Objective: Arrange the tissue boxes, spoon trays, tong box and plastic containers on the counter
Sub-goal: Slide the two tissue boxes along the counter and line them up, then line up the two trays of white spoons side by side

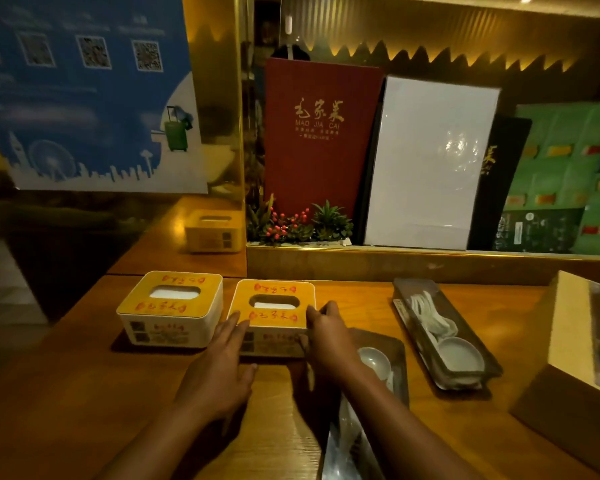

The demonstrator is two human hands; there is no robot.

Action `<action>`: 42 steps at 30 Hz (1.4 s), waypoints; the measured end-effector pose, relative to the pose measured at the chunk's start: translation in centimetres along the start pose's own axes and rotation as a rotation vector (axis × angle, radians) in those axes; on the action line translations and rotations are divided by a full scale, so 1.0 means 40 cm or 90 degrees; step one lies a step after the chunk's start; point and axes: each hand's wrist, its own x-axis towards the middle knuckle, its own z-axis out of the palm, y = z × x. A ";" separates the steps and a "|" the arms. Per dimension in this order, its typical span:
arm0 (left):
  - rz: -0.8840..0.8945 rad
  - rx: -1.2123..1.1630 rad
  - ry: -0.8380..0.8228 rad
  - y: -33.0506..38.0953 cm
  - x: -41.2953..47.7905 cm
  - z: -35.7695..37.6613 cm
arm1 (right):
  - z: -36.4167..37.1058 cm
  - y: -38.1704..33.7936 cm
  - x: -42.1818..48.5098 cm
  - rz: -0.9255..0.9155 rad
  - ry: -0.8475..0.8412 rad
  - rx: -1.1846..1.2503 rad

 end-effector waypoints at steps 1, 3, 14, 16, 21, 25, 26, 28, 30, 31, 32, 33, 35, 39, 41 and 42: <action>0.002 0.004 -0.005 -0.002 -0.001 -0.004 | -0.003 0.003 -0.002 0.001 -0.010 0.010; 0.005 0.004 -0.018 -0.007 -0.002 -0.009 | -0.031 0.013 -0.020 0.005 -0.023 0.042; 0.138 -0.111 0.014 0.093 -0.092 0.058 | -0.227 0.054 -0.445 0.214 -0.110 -0.010; 0.155 -0.166 -0.018 0.116 -0.105 0.080 | -0.215 0.039 -0.489 0.198 -0.150 -0.004; 0.181 -0.250 -0.096 0.181 -0.141 0.136 | -0.202 0.054 -0.519 0.147 -0.139 0.008; 0.185 -0.214 -0.112 0.210 -0.181 0.172 | -0.198 0.090 -0.510 0.104 -0.145 -0.010; 0.181 -0.205 -0.105 0.215 -0.186 0.176 | -0.198 0.096 -0.504 0.097 -0.144 -0.017; 0.177 -0.193 -0.095 0.226 -0.193 0.180 | -0.196 0.106 -0.489 0.085 -0.140 -0.025; 0.182 -0.173 -0.087 0.240 -0.191 0.185 | -0.191 0.116 -0.469 0.061 -0.128 -0.045; 0.188 -0.157 -0.083 0.248 -0.188 0.188 | -0.187 0.121 -0.457 0.049 -0.121 -0.061; 0.194 -0.140 -0.080 0.256 -0.184 0.193 | -0.185 0.124 -0.445 0.043 -0.117 -0.072; 0.192 -0.125 -0.083 0.264 -0.178 0.197 | -0.184 0.127 -0.431 0.039 -0.114 -0.077; 0.171 -0.095 -0.089 0.277 -0.159 0.202 | -0.182 0.131 -0.399 0.026 -0.118 -0.087; 0.121 -0.027 -0.074 0.302 -0.111 0.210 | -0.185 0.148 -0.339 -0.005 -0.133 -0.117; 0.091 -0.008 -0.066 0.319 -0.096 0.214 | -0.193 0.175 -0.315 -0.024 -0.163 -0.113; 0.077 -0.007 -0.061 0.327 -0.093 0.217 | -0.201 0.194 -0.306 -0.037 -0.179 -0.103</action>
